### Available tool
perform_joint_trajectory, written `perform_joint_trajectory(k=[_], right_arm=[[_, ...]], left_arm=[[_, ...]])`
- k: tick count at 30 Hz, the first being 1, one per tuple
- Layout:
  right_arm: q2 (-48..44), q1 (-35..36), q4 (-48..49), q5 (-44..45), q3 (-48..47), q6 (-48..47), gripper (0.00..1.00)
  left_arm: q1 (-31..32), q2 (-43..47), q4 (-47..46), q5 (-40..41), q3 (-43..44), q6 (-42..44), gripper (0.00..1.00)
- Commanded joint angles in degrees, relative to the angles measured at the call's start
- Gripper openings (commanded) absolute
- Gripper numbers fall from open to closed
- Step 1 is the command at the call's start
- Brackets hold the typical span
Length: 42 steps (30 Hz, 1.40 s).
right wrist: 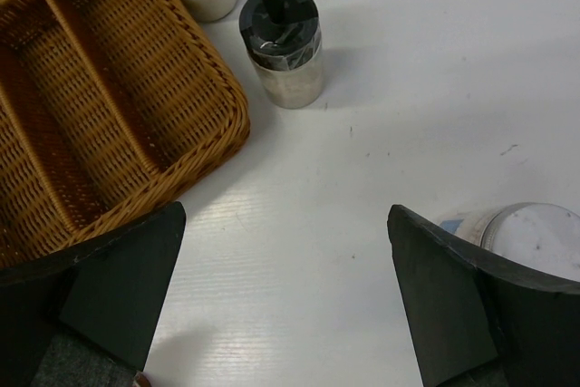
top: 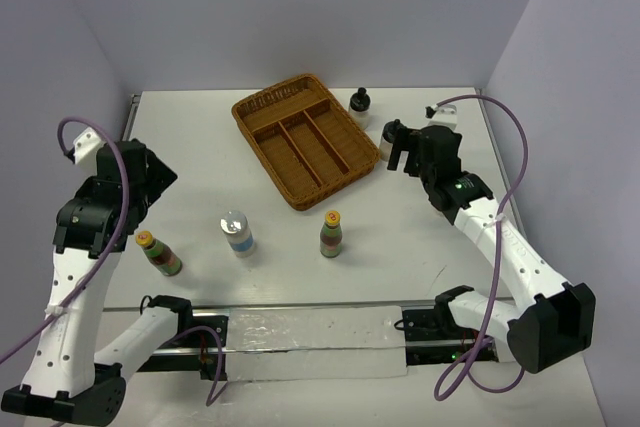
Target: Organize the condiment bottles
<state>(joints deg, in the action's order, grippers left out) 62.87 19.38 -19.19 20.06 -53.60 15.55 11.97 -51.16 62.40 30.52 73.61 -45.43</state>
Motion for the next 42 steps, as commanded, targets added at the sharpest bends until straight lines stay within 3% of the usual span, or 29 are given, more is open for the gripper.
perform_joint_trajectory(k=[1,9,22,42], right_arm=[[0.01,0.37,3.4,-1.78,0.69,-0.08,1.0],[-0.24,0.35,3.41,-1.86,0.51,-0.08,1.0],[0.58,0.31,3.49,-3.2,-0.32,-0.08,1.0],[1.03,0.31,3.1,-4.15,-0.28,-0.08,1.0]], left_arm=[[-0.01,0.88,14.0,6.88,2.55,-12.79,0.95],[-0.1,3.96,16.3,6.39,-6.29,-19.89,0.93],[-0.63,5.19,16.31,6.91,-12.45,-23.71,0.92],[-0.8,0.44,15.64,8.33,-14.99,-27.34,0.9]])
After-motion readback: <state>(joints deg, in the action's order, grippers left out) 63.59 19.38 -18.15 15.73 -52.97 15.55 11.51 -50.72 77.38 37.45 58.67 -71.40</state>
